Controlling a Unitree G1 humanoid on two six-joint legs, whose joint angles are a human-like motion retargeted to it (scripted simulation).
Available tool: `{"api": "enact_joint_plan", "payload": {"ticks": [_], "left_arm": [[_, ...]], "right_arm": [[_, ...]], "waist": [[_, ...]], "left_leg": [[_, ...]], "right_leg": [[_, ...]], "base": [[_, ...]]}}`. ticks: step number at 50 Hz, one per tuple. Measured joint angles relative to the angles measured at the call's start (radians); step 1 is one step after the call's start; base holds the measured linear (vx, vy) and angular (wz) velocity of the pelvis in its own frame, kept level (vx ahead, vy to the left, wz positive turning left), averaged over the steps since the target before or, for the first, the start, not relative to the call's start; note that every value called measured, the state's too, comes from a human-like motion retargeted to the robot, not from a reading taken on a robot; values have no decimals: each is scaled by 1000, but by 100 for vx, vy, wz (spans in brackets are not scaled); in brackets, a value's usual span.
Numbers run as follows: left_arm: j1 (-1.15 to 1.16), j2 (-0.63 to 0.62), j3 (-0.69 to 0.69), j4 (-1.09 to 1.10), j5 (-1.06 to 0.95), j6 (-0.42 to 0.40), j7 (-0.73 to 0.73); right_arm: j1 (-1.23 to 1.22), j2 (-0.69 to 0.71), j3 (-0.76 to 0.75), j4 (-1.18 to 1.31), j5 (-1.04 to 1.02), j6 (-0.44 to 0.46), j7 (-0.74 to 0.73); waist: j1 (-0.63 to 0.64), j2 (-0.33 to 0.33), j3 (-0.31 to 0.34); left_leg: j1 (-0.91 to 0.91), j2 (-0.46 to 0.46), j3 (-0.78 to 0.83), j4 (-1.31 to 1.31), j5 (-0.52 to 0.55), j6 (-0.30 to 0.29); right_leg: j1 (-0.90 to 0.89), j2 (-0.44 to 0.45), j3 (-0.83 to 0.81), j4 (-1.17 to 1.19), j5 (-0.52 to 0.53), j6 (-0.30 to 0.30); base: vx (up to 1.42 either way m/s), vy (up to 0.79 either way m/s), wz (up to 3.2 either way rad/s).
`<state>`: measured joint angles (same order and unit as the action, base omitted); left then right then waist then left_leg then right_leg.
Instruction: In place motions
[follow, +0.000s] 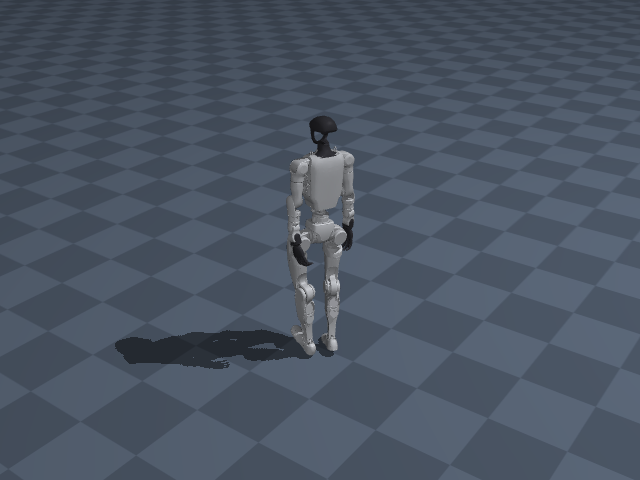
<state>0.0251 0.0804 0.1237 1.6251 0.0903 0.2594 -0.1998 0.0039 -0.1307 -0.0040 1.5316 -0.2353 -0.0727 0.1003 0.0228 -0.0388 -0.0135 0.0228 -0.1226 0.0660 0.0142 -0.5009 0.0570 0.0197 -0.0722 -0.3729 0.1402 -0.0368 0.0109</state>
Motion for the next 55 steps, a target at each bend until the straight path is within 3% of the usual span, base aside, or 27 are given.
{"api": "enact_joint_plan", "payload": {"ticks": [3,6,8,10,13,19,25,30,35,37,40,50,55], "left_arm": [[-44,-19,-26,21,-69,-19,23],[-131,-52,-82,-1,-181,-35,83],[-189,-81,-110,-62,-215,-49,107],[-251,-98,-152,-139,-226,-61,99],[-357,-94,-167,-242,-193,-72,99],[-514,-106,-178,-342,-180,-135,93],[-545,-112,-139,-299,-207,-127,71],[-444,-115,-138,-263,-205,-132,71],[-327,-131,-119,-190,-189,-111,48],[-284,-134,-102,-180,-180,-93,22],[-222,-133,-66,-180,-159,-83,7],[-27,-44,18,-152,-117,-52,-46],[96,14,31,-138,-41,-57,-59]], "right_arm": [[46,-11,-22,-17,-54,-16,-2],[77,-29,-36,-23,-120,-4,-16],[97,-43,-37,-16,-152,-1,-39],[124,-55,-40,3,-177,8,-54],[150,-61,-48,59,-177,44,-32],[205,-59,-84,164,-115,114,43],[203,-57,-106,168,-75,135,23],[178,-45,-107,86,-54,87,55],[121,-38,-80,33,-51,65,48],[85,-38,-60,22,-57,64,46],[32,-37,-34,3,-76,62,52],[-159,-2,56,7,-16,53,27],[-261,50,31,-8,144,71,51]], "waist": [[-26,19,8],[-45,61,50],[-68,91,85],[-133,123,108],[-230,152,137],[-284,173,133],[-281,161,129],[-242,136,87],[-164,75,25],[-152,62,13],[-119,43,-2],[-86,47,-4],[-66,43,5]], "left_leg": [[16,19,6,-5,-5,9],[31,59,9,-6,-5,13],[39,85,12,-10,-3,14],[42,108,-6,-18,5,17],[25,140,3,-16,15,21],[-27,190,54,7,24,26],[-10,185,75,14,8,34],[9,148,106,-7,-8,30],[16,61,130,-29,-28,31],[13,36,123,-32,-34,30],[12,5,128,-35,-45,27],[12,33,142,11,-86,-15],[-31,64,150,163,-94,-26]], "right_leg": [[-34,-14,-28,113,70,-11],[-129,-43,-18,345,277,8],[-224,-32,42,519,395,-31],[-339,-13,66,734,338,-41],[-486,-96,3,1013,269,-101],[-703,-35,51,1215,257,-60],[-603,17,81,1027,290,-30],[-383,82,144,655,338,13],[-176,69,221,264,417,42],[-116,62,212,160,274,47],[-72,45,179,47,154,14],[-26,68,174,-59,79,-26],[-1,83,184,-60,48,-43]], "base": [[-12,20,-3],[-24,18,-10],[-30,26,5],[-22,21,65],[-19,14,69],[-6,2,19],[1,1,-36],[10,-1,-49],[14,-3,-48],[13,-5,-17],[11,-5,-35],[14,-17,-4],[16,-26,-1]]}}
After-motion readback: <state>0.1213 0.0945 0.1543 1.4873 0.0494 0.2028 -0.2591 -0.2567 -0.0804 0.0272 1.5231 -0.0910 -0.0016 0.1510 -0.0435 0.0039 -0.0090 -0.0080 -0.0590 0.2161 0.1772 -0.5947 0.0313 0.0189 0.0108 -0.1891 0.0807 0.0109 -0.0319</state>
